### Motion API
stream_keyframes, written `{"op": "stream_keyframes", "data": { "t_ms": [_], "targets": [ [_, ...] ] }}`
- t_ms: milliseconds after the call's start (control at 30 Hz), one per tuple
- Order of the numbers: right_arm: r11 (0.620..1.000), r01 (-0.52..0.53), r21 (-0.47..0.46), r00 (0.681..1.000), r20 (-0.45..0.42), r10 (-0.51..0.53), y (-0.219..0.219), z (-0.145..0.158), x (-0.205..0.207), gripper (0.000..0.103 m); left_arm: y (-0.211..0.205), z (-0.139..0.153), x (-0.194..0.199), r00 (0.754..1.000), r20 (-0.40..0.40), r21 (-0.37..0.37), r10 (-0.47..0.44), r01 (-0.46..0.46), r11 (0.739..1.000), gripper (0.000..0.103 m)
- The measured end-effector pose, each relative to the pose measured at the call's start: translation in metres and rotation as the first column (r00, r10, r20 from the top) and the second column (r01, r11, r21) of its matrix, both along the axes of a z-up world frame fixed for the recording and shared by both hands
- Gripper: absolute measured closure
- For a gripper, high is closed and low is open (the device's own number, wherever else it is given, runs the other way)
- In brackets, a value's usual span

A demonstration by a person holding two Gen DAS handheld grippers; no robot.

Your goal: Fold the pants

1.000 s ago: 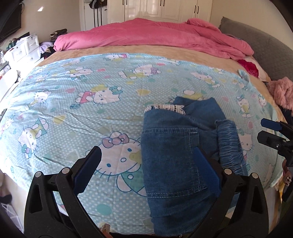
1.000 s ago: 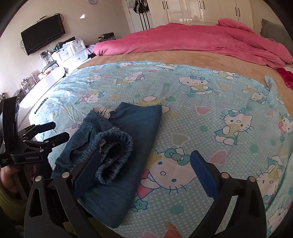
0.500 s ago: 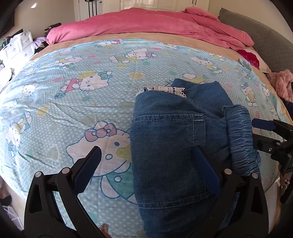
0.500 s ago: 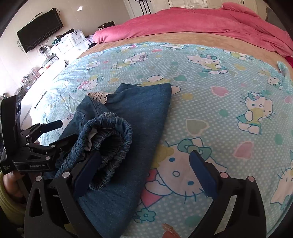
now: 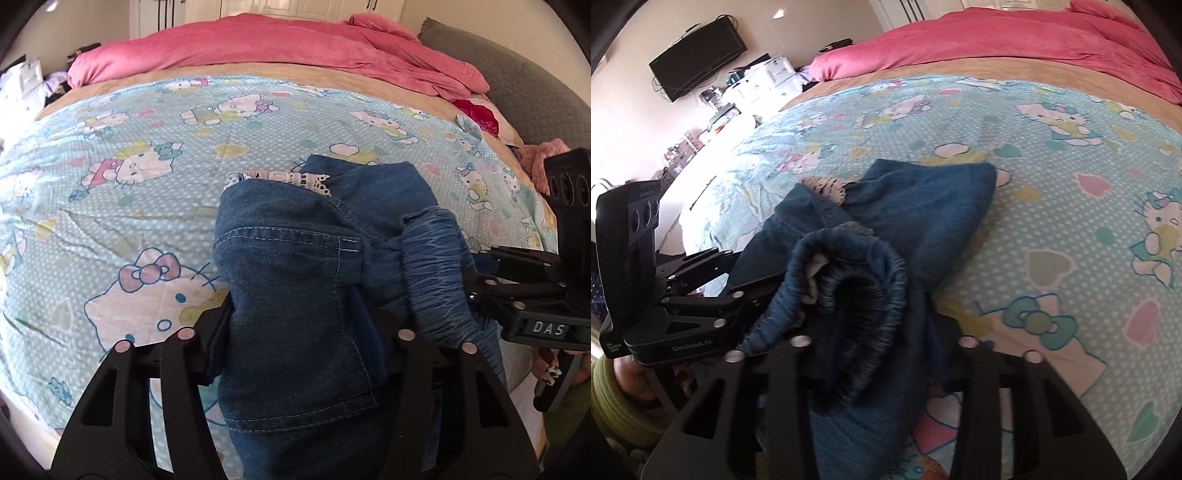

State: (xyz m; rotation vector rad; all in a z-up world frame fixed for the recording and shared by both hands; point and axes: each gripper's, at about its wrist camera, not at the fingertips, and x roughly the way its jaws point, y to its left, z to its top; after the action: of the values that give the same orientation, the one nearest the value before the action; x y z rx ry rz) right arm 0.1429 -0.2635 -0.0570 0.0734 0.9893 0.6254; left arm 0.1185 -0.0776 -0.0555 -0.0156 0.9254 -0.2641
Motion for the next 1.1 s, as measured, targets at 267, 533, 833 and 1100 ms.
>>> {"op": "stream_keyframes", "data": {
  "t_ms": [267, 533, 833, 1100],
  "targets": [
    [0.998, -0.052, -0.018, 0.993, 0.108, 0.054, 0.013, 0.036, -0.004, 0.084, -0.011, 0.022, 0.004, 0.998, 0.064, 0.050, -0.021, 0.018, 0.999, 0.078],
    [0.997, -0.060, -0.055, 0.982, 0.177, 0.069, 0.031, 0.055, 0.029, 0.084, -0.007, 0.046, 0.035, 0.992, 0.124, 0.051, 0.002, -0.008, 0.999, 0.079],
    [0.996, -0.038, -0.075, 0.980, 0.190, 0.052, 0.040, 0.058, 0.067, 0.084, 0.000, 0.048, 0.068, 0.993, 0.120, 0.029, 0.023, -0.027, 0.999, 0.079],
    [0.998, -0.018, -0.061, 0.978, 0.204, 0.031, 0.041, 0.063, 0.086, 0.084, 0.002, 0.056, 0.088, 0.988, 0.151, 0.011, 0.021, -0.023, 1.000, 0.079]
  ]
}}
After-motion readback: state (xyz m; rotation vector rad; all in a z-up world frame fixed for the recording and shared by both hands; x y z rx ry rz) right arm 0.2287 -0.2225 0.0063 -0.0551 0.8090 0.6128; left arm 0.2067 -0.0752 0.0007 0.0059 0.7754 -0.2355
